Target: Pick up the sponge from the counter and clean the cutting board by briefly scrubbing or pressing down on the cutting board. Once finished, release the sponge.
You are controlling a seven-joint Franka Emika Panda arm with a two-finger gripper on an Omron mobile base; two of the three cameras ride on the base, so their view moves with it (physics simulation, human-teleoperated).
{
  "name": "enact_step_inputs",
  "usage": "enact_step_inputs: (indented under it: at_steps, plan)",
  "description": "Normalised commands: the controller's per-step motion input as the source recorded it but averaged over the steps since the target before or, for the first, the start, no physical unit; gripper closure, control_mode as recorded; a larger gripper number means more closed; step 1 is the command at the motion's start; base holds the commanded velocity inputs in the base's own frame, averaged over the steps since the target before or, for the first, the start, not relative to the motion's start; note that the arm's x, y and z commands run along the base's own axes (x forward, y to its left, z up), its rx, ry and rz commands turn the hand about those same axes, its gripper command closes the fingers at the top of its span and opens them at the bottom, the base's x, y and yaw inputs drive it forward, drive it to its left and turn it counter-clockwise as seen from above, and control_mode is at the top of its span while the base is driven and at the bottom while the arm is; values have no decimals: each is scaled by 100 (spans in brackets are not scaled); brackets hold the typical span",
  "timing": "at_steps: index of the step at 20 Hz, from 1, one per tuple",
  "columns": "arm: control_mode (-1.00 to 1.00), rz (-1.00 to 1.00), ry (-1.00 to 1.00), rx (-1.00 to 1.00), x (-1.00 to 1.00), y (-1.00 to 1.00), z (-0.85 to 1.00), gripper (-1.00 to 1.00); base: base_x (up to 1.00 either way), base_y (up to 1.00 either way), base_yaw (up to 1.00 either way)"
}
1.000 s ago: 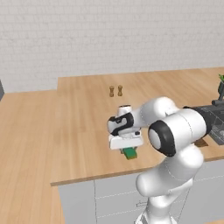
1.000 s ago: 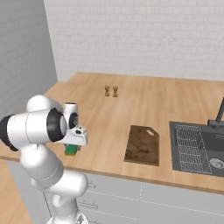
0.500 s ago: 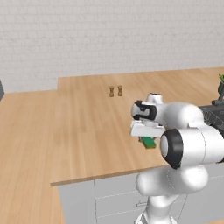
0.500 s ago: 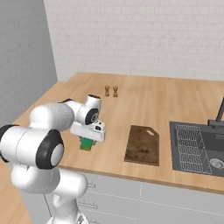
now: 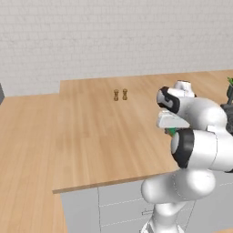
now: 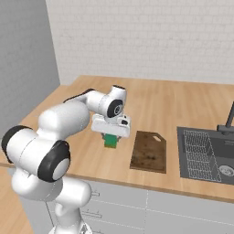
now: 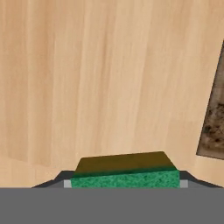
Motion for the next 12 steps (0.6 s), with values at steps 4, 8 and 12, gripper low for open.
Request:
enact_step_inputs:
  at_steps: [4, 8, 12]
  plan:
    - [-100, 3, 2, 0, 21, -62, -2, 100, 0, 0, 0]
    - [-100, 1, 2, 0, 35, -9, -18, 100, 0, 0, 0]
    - [-100, 0, -1, -5, 9, -4, 0, 100, 0, 0, 0]
